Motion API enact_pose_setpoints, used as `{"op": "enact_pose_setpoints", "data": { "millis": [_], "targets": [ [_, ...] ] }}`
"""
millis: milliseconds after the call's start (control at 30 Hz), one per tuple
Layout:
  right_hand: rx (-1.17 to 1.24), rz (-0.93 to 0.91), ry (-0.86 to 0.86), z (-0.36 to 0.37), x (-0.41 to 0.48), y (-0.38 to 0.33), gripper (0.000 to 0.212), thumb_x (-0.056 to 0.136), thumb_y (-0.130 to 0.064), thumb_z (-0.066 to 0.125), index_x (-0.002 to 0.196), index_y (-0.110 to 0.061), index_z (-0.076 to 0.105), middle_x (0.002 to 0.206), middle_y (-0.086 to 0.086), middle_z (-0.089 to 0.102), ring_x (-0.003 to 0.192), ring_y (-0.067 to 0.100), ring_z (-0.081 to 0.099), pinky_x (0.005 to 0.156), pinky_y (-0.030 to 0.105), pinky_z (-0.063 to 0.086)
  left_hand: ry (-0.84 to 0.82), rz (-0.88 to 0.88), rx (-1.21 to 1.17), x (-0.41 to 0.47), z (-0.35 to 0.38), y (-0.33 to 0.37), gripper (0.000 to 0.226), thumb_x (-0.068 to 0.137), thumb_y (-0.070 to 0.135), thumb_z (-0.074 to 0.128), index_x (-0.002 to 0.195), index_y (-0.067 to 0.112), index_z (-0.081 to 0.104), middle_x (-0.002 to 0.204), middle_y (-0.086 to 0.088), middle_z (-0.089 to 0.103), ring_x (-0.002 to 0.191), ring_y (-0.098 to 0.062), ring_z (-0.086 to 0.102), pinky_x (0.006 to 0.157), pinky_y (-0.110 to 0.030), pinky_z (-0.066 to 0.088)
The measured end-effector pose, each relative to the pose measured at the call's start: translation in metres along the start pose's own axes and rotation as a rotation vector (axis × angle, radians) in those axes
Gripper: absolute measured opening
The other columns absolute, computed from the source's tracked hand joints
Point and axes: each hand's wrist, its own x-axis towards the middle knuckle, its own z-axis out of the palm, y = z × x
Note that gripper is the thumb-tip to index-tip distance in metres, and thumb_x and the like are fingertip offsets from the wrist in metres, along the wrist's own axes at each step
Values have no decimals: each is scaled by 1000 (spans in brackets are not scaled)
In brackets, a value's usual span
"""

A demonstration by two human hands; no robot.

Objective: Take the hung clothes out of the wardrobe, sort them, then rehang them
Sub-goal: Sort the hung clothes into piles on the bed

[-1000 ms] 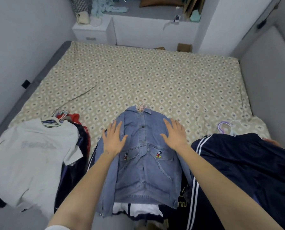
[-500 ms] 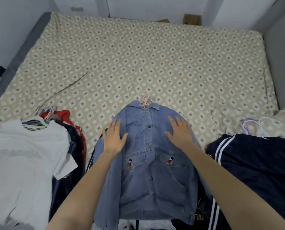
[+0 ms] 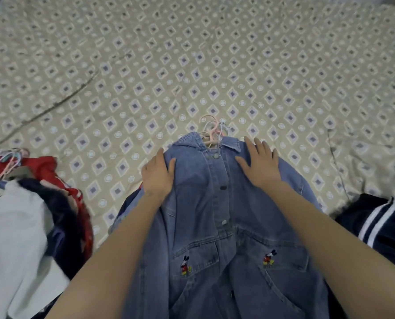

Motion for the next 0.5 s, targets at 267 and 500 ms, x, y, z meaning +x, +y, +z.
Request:
{"op": "enact_pose_setpoints", "data": {
  "millis": [267, 500],
  "targets": [
    [80, 25, 116, -10, -13, -2, 49, 101, -49, 36, 131, -12, 50, 127, 14, 53, 117, 34, 45, 100, 44, 33, 128, -16, -185, -19, -21, 4, 36, 102, 41, 45, 98, 8, 58, 90, -7, 62, 82, -26, 56, 66, -36, 39],
    [144, -7, 181, -53, -88, -9, 34, 102, -37, 43, 98, -6, 56, 98, 17, 58, 93, 37, 52, 71, 41, 36, 101, 110, -271, -74, -78, 7, 27, 102, 35, 48, 85, 14, 53, 77, 3, 52, 72, -18, 50, 61, -32, 32]
  ]
}}
